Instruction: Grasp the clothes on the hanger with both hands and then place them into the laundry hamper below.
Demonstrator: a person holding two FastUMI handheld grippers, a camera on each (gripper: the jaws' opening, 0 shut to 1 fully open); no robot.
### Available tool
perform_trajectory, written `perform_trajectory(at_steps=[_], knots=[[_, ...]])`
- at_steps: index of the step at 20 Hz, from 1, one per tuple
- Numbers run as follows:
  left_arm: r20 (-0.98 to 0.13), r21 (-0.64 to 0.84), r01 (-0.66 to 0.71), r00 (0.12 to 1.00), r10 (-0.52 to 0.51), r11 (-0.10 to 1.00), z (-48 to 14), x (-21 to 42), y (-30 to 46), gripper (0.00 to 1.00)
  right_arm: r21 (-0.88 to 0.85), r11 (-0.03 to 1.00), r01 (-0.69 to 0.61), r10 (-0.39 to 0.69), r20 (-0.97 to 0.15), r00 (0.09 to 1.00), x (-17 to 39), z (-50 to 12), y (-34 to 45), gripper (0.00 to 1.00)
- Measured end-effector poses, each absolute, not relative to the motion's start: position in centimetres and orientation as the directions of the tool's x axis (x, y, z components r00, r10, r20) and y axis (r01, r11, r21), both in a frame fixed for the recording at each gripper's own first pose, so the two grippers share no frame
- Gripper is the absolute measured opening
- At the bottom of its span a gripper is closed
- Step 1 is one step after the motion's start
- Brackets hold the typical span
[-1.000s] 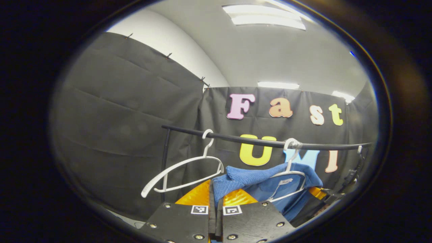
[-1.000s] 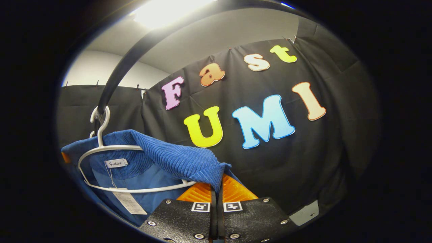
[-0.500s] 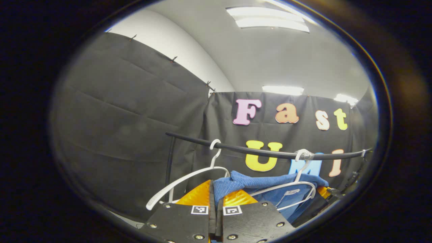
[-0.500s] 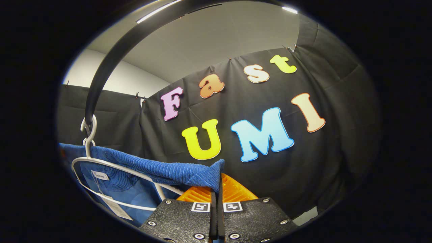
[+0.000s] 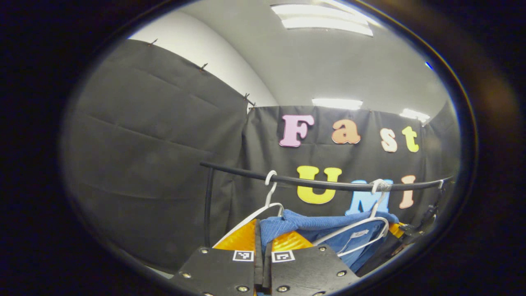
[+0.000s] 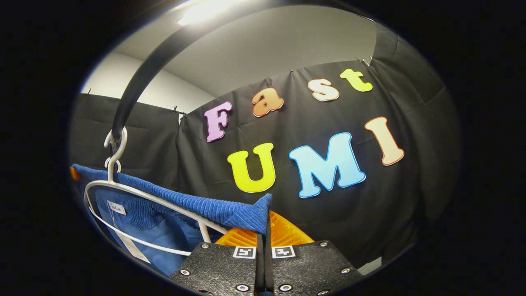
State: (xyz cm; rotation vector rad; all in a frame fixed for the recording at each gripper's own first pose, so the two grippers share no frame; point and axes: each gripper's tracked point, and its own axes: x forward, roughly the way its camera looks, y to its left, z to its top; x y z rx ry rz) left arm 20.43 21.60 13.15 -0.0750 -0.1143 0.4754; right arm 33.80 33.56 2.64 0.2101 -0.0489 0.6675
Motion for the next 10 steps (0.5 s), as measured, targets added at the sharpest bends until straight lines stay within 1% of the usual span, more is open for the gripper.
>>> perform_trajectory(at_steps=[2, 4, 7, 10], knots=[[0.075, -0.052, -0.429, 0.899, 0.432, 0.902, 12.7, 21.2, 22.3, 0.01, 0.158, 0.768, -0.621, 0.610, 0.117, 0.784, 33.9, 2.7, 33.4, 0.00], [0.052, -0.055, -0.412, 0.908, 0.415, 0.909, 12.1, 21.7, 22.4, 0.01, 0.153, 0.774, -0.614, 0.600, 0.130, 0.789, 34.0, 2.8, 32.8, 0.00], [0.036, -0.089, -0.391, 0.918, 0.395, 0.916, 10.6, 22.0, 22.8, 0.00, 0.147, 0.779, -0.610, 0.597, 0.123, 0.793, 35.4, 2.4, 33.1, 0.00], [0.015, -0.126, -0.362, 0.930, 0.367, 0.924, 9.1, 22.6, 23.4, 0.00, 0.118, 0.789, -0.603, 0.587, 0.143, 0.797, 36.4, 2.7, 32.9, 0.00]])
